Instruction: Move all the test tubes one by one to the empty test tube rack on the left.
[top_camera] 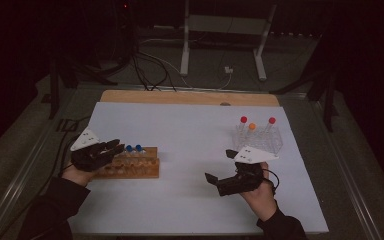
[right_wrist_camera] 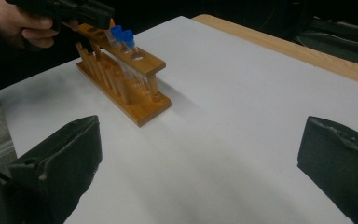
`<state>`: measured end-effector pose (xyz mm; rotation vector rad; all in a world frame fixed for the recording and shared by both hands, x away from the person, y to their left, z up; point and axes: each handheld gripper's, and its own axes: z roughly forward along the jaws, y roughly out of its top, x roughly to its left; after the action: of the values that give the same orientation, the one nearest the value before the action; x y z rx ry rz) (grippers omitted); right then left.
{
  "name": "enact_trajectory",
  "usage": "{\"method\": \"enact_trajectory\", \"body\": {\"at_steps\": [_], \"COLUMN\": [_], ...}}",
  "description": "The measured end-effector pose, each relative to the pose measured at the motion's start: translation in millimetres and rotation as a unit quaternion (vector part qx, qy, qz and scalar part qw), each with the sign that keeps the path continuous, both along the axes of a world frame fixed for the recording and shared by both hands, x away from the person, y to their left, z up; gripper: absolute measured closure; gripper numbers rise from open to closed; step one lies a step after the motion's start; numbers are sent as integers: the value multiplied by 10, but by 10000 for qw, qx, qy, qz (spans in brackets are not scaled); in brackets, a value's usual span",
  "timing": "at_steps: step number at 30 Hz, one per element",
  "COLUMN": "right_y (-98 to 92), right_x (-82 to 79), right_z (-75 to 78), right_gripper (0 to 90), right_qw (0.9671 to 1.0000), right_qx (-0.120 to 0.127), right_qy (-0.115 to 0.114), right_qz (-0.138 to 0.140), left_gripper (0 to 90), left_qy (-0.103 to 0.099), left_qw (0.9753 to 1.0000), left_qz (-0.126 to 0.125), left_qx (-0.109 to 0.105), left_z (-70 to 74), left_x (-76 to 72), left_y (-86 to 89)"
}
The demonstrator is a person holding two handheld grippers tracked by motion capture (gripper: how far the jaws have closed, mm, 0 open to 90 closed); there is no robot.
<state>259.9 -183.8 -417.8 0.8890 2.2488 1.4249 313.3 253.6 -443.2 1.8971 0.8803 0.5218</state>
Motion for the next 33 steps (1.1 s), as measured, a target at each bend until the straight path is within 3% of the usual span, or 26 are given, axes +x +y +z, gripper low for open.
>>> {"method": "enact_trajectory", "body": {"at_steps": [3, 8, 11, 13, 16, 21, 27, 33], "right_y": [-12, -110, -233, -318, -465, -703, -925, -1054], "right_x": [2, 28, 79, 121, 196, 333, 544, 750], "right_z": [20, 115, 194, 234, 278, 264, 81, -186], "right_gripper": [0, 0, 0, 0, 0, 0, 0, 153], "right_qw": [10000, 9997, 9990, 9977, 9955, 9901, 9846, 9809], "right_qx": [13, 64, 137, 119, 198, 130, 33, -125], "right_qy": [-38, -185, -294, -432, -554, -699, -552, -211], "right_qz": [-2, -149, -312, -499, -742, -1207, -1659, -1931], "left_gripper": [544, 222, 145, 54, 23, 19, 19, 19], "left_qy": [-74, -206, -324, -419, -353, -305, -135, -158], "left_qw": [9998, 9988, 9978, 9978, 9973, 9968, 9956, 9954], "left_qz": [-92, -293, -406, -351, -399, -614, -843, -881], "left_qx": [-151, -333, -401, -375, -500, -422, -387, -332], "left_z": [62, 172, 198, 194, 162, 31, -127, -167], "left_x": [-44, -183, -291, -358, -443, -579, -635, -660], "left_y": [26, 37, 8, -31, -88, -229, -337, -364]}}
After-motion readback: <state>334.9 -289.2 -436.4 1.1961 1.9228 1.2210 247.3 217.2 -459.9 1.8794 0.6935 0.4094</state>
